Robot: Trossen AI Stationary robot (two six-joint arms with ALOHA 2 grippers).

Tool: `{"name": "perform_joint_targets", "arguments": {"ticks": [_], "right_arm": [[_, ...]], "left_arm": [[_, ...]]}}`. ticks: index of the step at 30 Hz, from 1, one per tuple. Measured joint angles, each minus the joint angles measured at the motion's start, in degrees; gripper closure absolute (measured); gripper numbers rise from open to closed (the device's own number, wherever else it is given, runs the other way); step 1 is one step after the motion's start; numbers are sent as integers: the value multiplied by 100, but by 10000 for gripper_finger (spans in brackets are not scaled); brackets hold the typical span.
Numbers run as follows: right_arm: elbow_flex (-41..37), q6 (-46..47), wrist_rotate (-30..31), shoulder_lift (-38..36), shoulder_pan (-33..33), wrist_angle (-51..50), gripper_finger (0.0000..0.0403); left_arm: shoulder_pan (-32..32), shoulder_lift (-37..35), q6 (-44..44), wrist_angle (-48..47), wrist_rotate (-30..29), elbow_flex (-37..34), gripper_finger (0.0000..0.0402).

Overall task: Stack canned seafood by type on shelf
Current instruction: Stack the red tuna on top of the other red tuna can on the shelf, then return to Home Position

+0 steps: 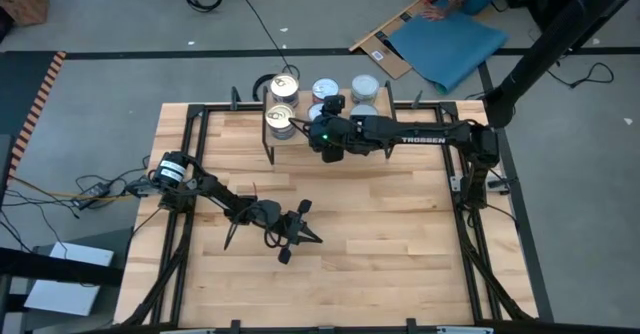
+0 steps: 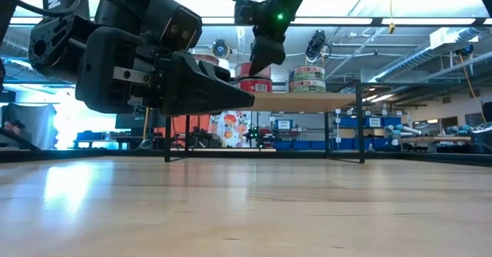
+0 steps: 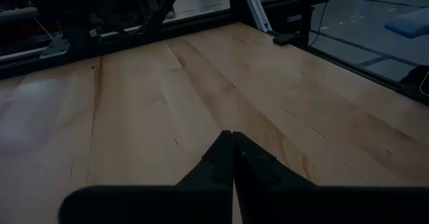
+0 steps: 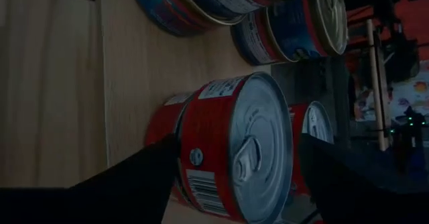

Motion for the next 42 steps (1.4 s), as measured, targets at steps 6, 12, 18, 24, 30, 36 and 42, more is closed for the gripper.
{"name": "perform_joint_targets", "arguments": {"ticks": [6, 12, 18, 24, 30, 36, 42], "right_arm": [[0, 43, 23, 0, 37, -75, 95], [-2, 296, 29, -10, 71, -122, 111], [-1, 419, 34, -92, 357, -119, 150], [-2, 1183, -338, -129, 497, -397, 222], [-2, 1783, -1807, -127, 596, -351, 318], [-454, 1744, -2538, -127, 796, 300, 393], [-1489, 1995, -2554, -292, 951, 1448, 398]], "left_arm": [[0, 0, -81, 3, 0, 0, 396], [2, 0, -102, 4, 0, 0, 396], [2, -9, -239, 214, 2, 4, 396], [106, -9, -326, 230, 25, 4, 396], [247, -9, -676, 485, 334, 0, 396], [330, -9, -767, 1117, 219, -121, 396], [450, -9, -886, 1452, 201, -418, 396]]}}
